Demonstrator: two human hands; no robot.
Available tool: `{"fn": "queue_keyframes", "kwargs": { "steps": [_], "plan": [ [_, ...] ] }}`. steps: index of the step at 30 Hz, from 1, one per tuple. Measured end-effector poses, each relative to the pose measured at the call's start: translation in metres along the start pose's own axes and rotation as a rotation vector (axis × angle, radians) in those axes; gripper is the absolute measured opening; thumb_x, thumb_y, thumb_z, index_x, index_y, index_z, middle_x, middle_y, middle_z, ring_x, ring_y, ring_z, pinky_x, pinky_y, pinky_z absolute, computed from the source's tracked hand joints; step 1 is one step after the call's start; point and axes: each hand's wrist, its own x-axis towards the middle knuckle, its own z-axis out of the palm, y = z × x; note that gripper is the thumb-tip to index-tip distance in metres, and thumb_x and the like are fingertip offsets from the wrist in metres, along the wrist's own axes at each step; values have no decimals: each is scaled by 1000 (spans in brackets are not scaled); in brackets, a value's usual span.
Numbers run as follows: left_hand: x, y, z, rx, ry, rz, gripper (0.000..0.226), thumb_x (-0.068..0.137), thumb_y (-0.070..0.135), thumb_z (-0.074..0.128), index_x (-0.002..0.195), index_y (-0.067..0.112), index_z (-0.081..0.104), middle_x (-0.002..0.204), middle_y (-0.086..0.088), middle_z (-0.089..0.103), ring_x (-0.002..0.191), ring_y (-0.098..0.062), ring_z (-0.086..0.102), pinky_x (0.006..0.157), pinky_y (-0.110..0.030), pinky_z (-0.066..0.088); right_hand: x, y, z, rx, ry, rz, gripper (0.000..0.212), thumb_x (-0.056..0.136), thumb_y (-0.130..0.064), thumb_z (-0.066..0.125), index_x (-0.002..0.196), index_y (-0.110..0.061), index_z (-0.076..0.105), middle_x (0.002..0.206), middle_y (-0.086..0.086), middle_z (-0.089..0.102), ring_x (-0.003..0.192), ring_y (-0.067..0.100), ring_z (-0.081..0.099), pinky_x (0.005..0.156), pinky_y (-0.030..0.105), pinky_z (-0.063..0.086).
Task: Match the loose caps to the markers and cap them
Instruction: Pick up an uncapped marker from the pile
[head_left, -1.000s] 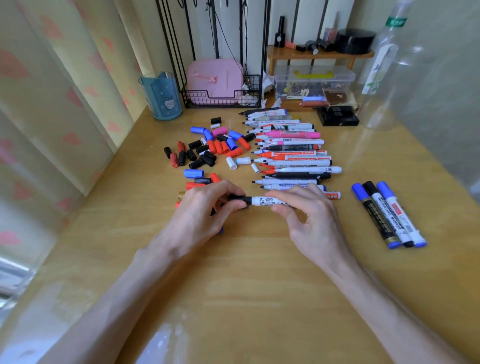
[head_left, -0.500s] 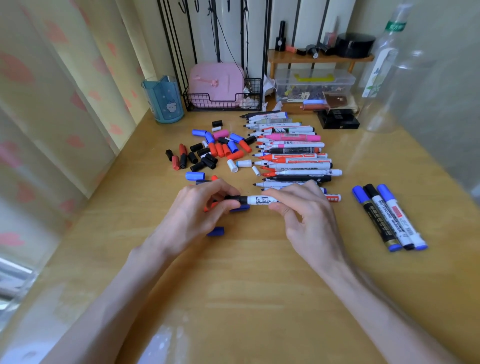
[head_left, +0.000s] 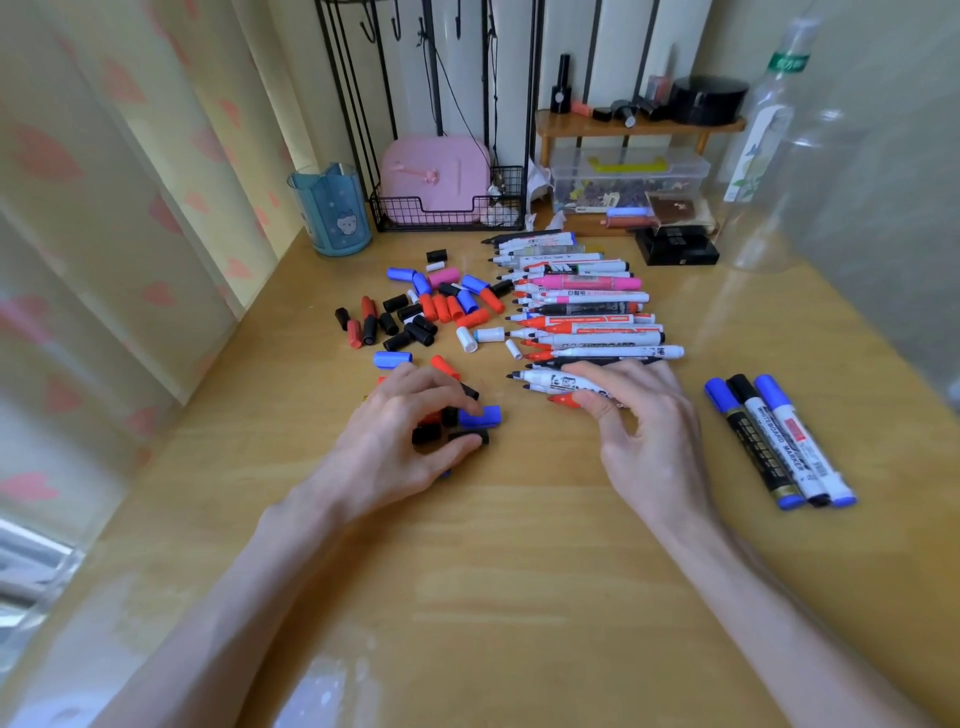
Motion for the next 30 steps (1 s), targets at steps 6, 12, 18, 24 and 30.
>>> {"fn": "queue_keyframes", "kwargs": {
  "steps": [6, 12, 18, 24, 30],
  "plan": [
    [39, -26, -4, 140, 341, -347, 18, 94, 29, 73, 110, 21, 76, 105, 3, 71, 104, -26, 59, 83, -30, 43, 1, 0, 4, 9, 1, -6, 25, 96, -9, 71, 119, -19, 78, 99, -9, 71, 97, 23, 60, 89, 27, 47],
    [79, -54, 2, 395, 165, -595, 57, 88, 54, 74, 128, 13, 70, 132, -16, 58, 124, -38, 46, 102, -47, 39, 0, 3, 7, -13, -16, 16, 27, 94, -7, 74, 118, -21, 78, 97, -10, 71, 91, 24, 58, 83, 21, 42],
    [78, -58, 5, 399, 202, -573, 52, 87, 53, 76, 122, 15, 75, 128, -15, 62, 121, -38, 49, 99, -47, 39, 1, 4, 7, -2, -12, 30, 24, 96, -12, 72, 117, -22, 78, 96, -10, 71, 92, 24, 57, 82, 30, 46],
    [57, -22, -14, -233, 264, -484, 34, 90, 34, 80, 119, 19, 72, 99, 1, 76, 88, -10, 70, 81, -23, 53, 1, 3, 7, 26, -26, 27, 25, 96, -12, 74, 118, -22, 77, 97, -9, 71, 92, 24, 58, 84, 32, 47],
    [19, 16, -18, -1051, 63, -692, 44, 91, 25, 79, 132, 18, 65, 108, -2, 77, 72, -15, 56, 77, -28, 44, -1, 2, 9, 30, -49, 38, 26, 95, -12, 74, 119, -21, 77, 96, -9, 70, 91, 24, 56, 83, 24, 43]
  ]
}}
